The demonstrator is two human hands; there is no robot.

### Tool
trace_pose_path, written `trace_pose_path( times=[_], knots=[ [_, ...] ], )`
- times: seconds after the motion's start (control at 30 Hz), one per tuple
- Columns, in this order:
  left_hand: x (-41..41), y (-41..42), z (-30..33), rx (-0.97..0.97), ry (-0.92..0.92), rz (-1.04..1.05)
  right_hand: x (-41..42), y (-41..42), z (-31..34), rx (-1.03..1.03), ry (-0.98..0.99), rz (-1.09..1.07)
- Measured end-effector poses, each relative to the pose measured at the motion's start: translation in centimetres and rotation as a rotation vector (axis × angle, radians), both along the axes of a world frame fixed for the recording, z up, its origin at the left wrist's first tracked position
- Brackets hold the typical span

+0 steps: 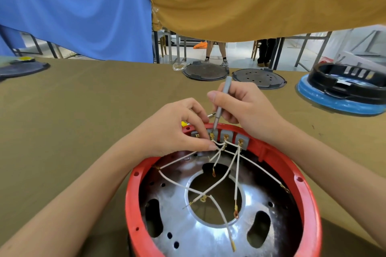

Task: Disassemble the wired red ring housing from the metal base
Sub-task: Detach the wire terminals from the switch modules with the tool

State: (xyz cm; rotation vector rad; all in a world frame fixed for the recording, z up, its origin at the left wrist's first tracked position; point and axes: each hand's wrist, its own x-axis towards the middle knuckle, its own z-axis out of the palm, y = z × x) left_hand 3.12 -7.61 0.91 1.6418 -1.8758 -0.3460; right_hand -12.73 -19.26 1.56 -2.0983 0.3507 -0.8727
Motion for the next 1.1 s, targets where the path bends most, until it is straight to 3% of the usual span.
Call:
trace_pose_path(
  times=[0.17,0.3,0.5,0.73,0.97,1.1],
  knots=[
    [0.0,0.0,0.1,-0.003,0.032,-0.007,-1.0,0.8,0.1,-0.444,-0.002,0.083],
    [-0.1,0.1,0.1,0.004,0.055,-0.019,-1.3,0.9,0.1,-0.638,0.004,0.121],
    [0.0,0.1,0.0,0.003,0.033,-0.008,-1.0,0.4,0.2,-0.398,0.014,0.114],
    [0.0,0.0,0.0,0.008,0.024,-0.001,-0.7,-0.7,0.0,0.079,0.022,0.065],
    [0.0,0.0,-0.1,0.016,0.021,-0.009,0.4,-0.5,0.0,0.096,0.079,-0.016],
    [0.0,-0.1,-0.1,0.008,0.025,-0.006,-0.3,-0.4,0.6,0.039,0.106,0.043]
  ],
)
